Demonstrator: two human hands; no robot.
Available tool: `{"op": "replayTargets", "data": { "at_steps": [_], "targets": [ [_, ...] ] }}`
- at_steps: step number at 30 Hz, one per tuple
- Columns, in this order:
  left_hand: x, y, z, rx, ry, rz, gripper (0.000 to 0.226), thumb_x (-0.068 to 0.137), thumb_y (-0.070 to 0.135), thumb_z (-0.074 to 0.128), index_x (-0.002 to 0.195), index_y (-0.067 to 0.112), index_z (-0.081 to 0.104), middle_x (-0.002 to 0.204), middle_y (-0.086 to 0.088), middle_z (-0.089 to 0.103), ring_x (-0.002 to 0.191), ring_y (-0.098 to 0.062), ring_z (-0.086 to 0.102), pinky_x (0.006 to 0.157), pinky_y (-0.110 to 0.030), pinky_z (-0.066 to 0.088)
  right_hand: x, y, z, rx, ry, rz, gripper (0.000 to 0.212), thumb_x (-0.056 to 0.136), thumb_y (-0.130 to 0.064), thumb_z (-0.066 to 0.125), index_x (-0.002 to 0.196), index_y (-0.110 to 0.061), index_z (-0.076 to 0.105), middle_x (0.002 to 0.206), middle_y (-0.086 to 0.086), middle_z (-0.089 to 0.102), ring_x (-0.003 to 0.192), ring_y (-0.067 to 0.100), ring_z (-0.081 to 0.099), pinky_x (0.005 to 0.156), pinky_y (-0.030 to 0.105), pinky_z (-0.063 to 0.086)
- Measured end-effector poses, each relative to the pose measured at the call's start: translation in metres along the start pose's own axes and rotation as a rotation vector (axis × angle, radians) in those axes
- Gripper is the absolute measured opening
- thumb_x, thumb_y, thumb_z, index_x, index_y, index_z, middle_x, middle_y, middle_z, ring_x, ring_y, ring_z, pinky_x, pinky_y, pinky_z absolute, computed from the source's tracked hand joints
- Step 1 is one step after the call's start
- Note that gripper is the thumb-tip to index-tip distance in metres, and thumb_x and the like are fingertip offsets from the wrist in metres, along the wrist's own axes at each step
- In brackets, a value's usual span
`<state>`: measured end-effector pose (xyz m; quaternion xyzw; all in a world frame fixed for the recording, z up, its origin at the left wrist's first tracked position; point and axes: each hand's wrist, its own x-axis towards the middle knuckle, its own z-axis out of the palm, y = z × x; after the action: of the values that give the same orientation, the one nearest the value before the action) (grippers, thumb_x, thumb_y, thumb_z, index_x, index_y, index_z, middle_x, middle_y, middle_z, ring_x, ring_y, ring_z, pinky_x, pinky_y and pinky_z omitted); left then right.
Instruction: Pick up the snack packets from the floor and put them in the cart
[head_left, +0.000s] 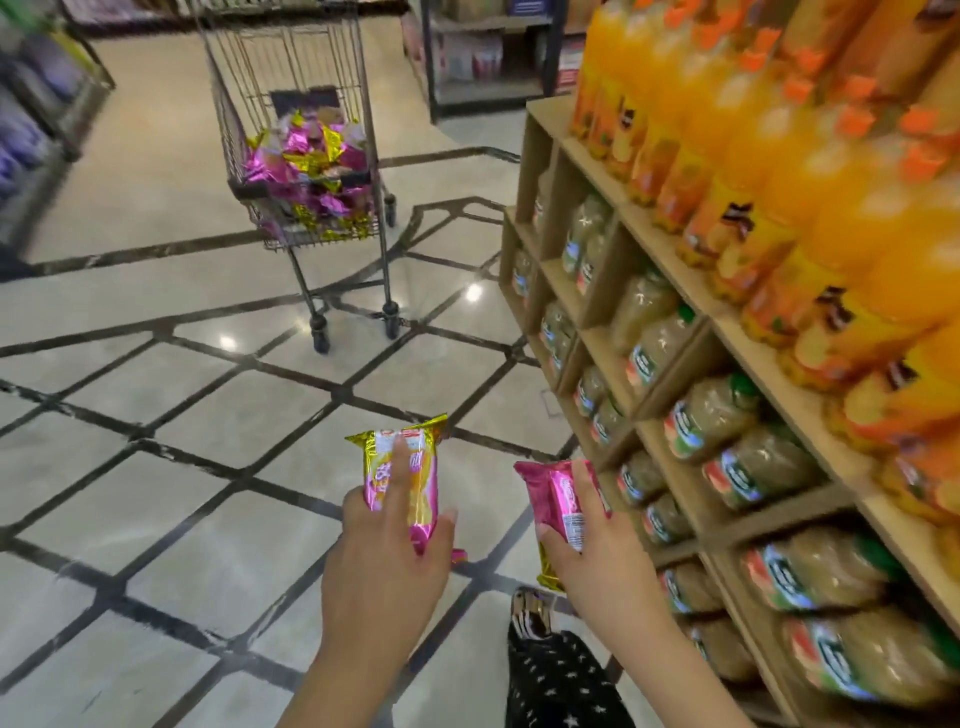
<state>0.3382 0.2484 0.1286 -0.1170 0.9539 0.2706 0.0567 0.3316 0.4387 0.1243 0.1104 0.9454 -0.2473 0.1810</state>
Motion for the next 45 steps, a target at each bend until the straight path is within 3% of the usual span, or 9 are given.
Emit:
{"op": "replayTargets", "data": {
  "at_steps": [3,14,20,24,27,34,38,41,45],
  "targets": [
    [0.053,0.026,-0.002,-0.010,0.017,-0.064,0.080,0.094,0.061,0.042,0.151,0.048,-0.012,0.127,-0.003,0.037,0.088,-0.014,0.049,0.069,-0.023,0.045,0.060,-0.013,-0.026,0.057,-0.049,-0.031,0.079,0.097,-0.051,0.045,0.150,-0.044,-0.014,0.130,0.011,0.041,0.112,0.026,0.053,0.079,0.027,0.039],
    [0.241,0.000,-0.043,-0.093,0.144,-0.307,0.084,0.091,0.060,0.050,0.153,0.047,-0.006,0.132,-0.006,0.038,0.101,-0.022,0.058,0.070,-0.024,0.040,0.268,-0.152,-0.056,0.029,-0.067,-0.206,0.078,0.096,-0.050,0.048,0.151,-0.044,-0.007,0.126,0.010,0.045,0.106,0.026,0.053,0.093,0.035,0.044],
    [0.377,-0.063,-0.105,-0.128,0.186,-0.276,0.085,0.091,0.060,0.051,0.153,0.047,-0.006,0.132,-0.006,0.041,0.101,-0.020,0.058,0.073,-0.025,0.045,0.367,-0.277,-0.027,0.031,-0.059,-0.265,0.076,0.097,-0.046,0.050,0.153,-0.037,0.000,0.121,0.006,0.046,0.086,0.014,0.042,0.072,0.015,0.031],
    [0.460,-0.094,-0.151,-0.096,0.170,-0.234,0.086,0.090,0.062,0.051,0.153,0.048,-0.005,0.129,-0.008,0.042,0.100,-0.024,0.058,0.072,-0.029,0.048,0.417,-0.356,-0.012,0.091,-0.093,-0.245,0.077,0.097,-0.047,0.048,0.152,-0.042,-0.005,0.110,0.000,0.032,0.092,0.015,0.040,0.078,0.023,0.035],
    [0.516,-0.113,-0.174,-0.106,0.143,-0.250,0.084,0.090,0.062,0.051,0.153,0.049,-0.004,0.129,-0.008,0.041,0.105,-0.029,0.057,0.073,-0.030,0.044,0.457,-0.393,-0.004,0.135,-0.099,-0.207,0.077,0.096,-0.048,0.050,0.152,-0.045,-0.004,0.111,0.004,0.039,0.092,0.018,0.043,0.083,0.033,0.042],
    [0.645,-0.129,-0.197,-0.147,0.123,-0.249,0.086,0.091,0.059,0.053,0.153,0.049,-0.006,0.137,-0.009,0.041,0.109,-0.026,0.056,0.075,-0.026,0.039,0.565,-0.466,-0.006,0.151,-0.090,-0.167,0.075,0.095,-0.046,0.052,0.152,-0.045,0.004,0.107,0.010,0.046,0.085,0.023,0.049,0.074,0.031,0.039],
    [0.734,-0.137,-0.206,-0.174,0.153,-0.229,0.086,0.089,0.058,0.056,0.154,0.048,0.000,0.129,-0.007,0.043,0.103,-0.025,0.059,0.081,-0.031,0.050,0.652,-0.511,-0.006,0.146,-0.088,-0.197,0.074,0.094,-0.051,0.050,0.151,-0.047,0.002,0.108,0.008,0.044,0.088,0.022,0.048,0.076,0.031,0.038],
    [0.806,-0.137,-0.223,-0.160,0.156,-0.272,0.085,0.090,0.058,0.055,0.154,0.047,0.000,0.123,-0.004,0.040,0.099,-0.023,0.058,0.074,-0.026,0.042,0.716,-0.554,-0.017,0.128,-0.100,-0.240,0.076,0.095,-0.049,0.051,0.153,-0.045,0.001,0.109,0.010,0.044,0.086,0.021,0.044,0.074,0.030,0.035],
    [0.887,-0.133,-0.246,-0.177,0.131,-0.278,0.084,0.091,0.059,0.054,0.153,0.049,-0.002,0.126,-0.006,0.043,0.091,-0.018,0.054,0.074,-0.026,0.039,0.788,-0.610,-0.035,0.119,-0.093,-0.266,0.076,0.095,-0.051,0.049,0.152,-0.048,-0.001,0.119,0.012,0.046,0.104,0.032,0.054,0.084,0.035,0.041]
  ]
}}
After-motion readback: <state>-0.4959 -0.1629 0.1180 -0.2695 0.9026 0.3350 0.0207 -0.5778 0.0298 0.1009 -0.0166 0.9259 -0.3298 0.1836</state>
